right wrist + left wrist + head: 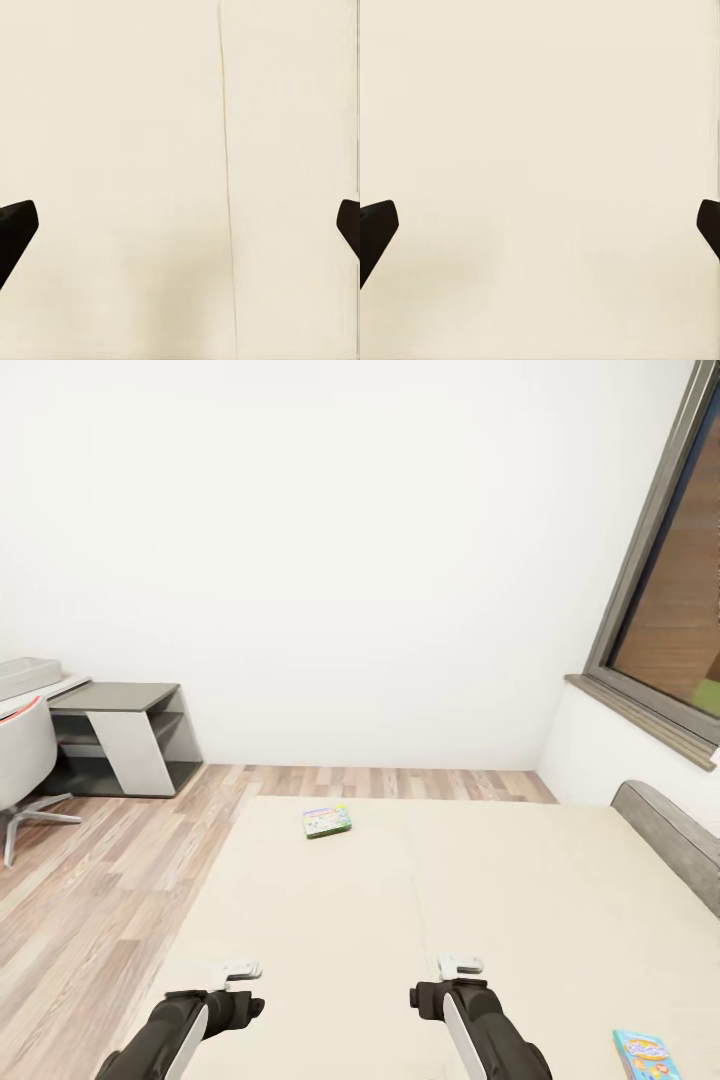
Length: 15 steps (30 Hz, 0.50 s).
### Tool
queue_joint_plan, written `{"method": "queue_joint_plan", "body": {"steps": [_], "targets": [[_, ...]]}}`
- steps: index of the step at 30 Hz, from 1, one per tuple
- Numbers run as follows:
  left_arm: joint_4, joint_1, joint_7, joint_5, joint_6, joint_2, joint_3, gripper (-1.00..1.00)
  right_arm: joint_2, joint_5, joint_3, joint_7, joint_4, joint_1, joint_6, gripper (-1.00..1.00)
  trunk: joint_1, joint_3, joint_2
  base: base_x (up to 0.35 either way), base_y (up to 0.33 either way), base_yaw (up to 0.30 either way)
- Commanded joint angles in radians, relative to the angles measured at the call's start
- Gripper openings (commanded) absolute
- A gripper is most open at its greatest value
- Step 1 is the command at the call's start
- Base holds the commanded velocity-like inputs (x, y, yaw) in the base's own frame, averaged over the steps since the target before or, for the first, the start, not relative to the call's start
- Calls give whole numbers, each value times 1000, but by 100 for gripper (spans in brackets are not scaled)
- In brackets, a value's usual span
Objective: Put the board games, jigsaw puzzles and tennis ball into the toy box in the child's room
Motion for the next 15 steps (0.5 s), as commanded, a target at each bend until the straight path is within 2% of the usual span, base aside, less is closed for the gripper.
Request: {"method": "queue_joint_plan", "body": {"steps": [1,7,15], "targets": [[-2,-1,-4,2,7,0,3,100,0,-4,0,-5,-1,-1,5,100,1,-2,-2,-8,-136,0],[-2,-1,-4,2,7,0,3,100,0,-4,0,-5,-1,-1,5,100,1,-2,-2,-55,-123,0],[-2,-1,-4,2,7,0,3,100,0,-4,0,-5,-1,-1,5,100,1,-2,-2,-17,-27,0]]}}
